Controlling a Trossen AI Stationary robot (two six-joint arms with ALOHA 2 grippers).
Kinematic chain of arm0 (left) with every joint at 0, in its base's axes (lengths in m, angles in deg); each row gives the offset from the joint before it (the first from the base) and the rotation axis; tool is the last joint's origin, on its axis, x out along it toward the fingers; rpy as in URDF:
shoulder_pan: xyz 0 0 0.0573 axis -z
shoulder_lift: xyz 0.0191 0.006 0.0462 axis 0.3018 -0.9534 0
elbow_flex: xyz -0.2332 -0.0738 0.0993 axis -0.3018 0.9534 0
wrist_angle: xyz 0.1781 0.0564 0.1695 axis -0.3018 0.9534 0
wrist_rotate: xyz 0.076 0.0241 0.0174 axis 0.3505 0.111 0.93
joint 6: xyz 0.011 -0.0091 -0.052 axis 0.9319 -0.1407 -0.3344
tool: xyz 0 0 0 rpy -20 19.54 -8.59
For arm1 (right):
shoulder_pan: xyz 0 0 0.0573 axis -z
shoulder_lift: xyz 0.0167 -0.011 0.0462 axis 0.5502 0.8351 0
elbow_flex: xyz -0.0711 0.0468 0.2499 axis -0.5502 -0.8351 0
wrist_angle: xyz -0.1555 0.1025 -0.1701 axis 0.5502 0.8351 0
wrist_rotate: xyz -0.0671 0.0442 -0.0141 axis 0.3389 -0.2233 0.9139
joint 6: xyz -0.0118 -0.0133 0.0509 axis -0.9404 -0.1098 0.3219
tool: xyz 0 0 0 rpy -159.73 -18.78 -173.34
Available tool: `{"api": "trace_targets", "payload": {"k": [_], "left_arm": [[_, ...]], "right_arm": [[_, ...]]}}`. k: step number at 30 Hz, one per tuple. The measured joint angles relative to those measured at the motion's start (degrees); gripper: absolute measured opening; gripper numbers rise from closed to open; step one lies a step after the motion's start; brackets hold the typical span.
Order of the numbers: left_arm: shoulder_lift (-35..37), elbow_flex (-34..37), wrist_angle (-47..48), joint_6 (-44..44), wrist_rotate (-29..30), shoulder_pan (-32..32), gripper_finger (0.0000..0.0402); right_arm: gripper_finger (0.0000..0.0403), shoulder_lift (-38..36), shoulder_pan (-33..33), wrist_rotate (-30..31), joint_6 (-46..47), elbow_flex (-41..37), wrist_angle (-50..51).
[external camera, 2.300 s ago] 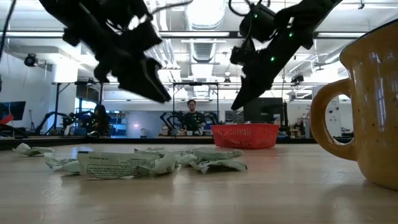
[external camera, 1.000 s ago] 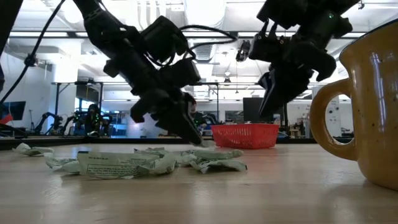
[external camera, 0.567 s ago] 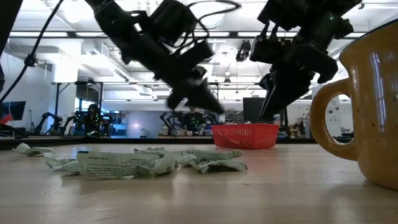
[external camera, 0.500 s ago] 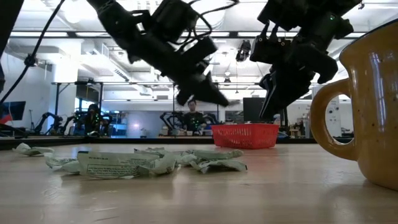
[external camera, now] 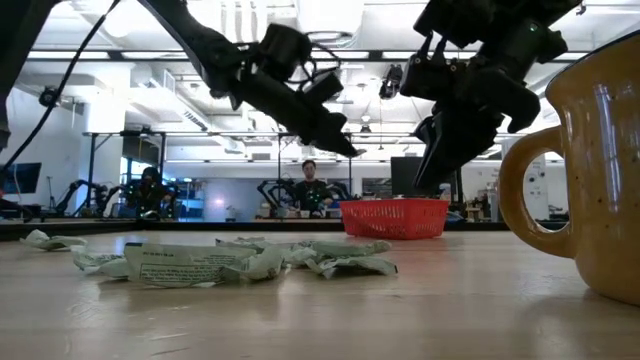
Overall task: Pick and place Stevia / Truvia into bins
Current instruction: Put the stevia packet into the red basket
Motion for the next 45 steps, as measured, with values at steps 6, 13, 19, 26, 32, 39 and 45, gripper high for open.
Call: {"api": "trace_targets", "payload": {"k": [6, 13, 19, 26, 32, 39, 45], "left_arm": [[-4.3, -2.7, 0.1, -5.6, -11.8, -2.0, 0.0008], [-10.5, -7.6, 2.9, -8.1, -13.4, -2.1, 0.0008], [-12.0, -9.7, 5.0, -8.7, -11.8, -2.1, 0.0008], [-11.9, -9.7, 5.0, -8.3, -11.7, -2.1, 0.0059], [-11.6, -9.6, 5.4, -8.3, -11.9, -2.0, 0.0129], [-5.4, -8.8, 19.4, -7.3, -12.1, -0.9, 0.0161], [2.8, -3.8, 29.2, -6.8, -12.2, 2.5, 0.0162]], "right_arm": [[0.0067, 0.0, 0.0, 0.0, -0.2, -0.1, -0.1], [0.0064, 0.0, 0.0, -0.2, -0.1, -0.2, 0.0], [0.0071, 0.0, -0.1, -0.2, 0.0, -0.5, 0.1], [0.0077, 0.0, -0.1, -0.2, -0.1, -0.8, 0.1], [0.0068, 0.1, -0.1, -0.2, -0.1, -0.9, 0.0], [0.0077, 0.1, -0.1, -0.2, 0.7, -1.2, -4.5], [0.0086, 1.9, -0.1, -0.9, -0.5, -1.6, -12.3]]}}
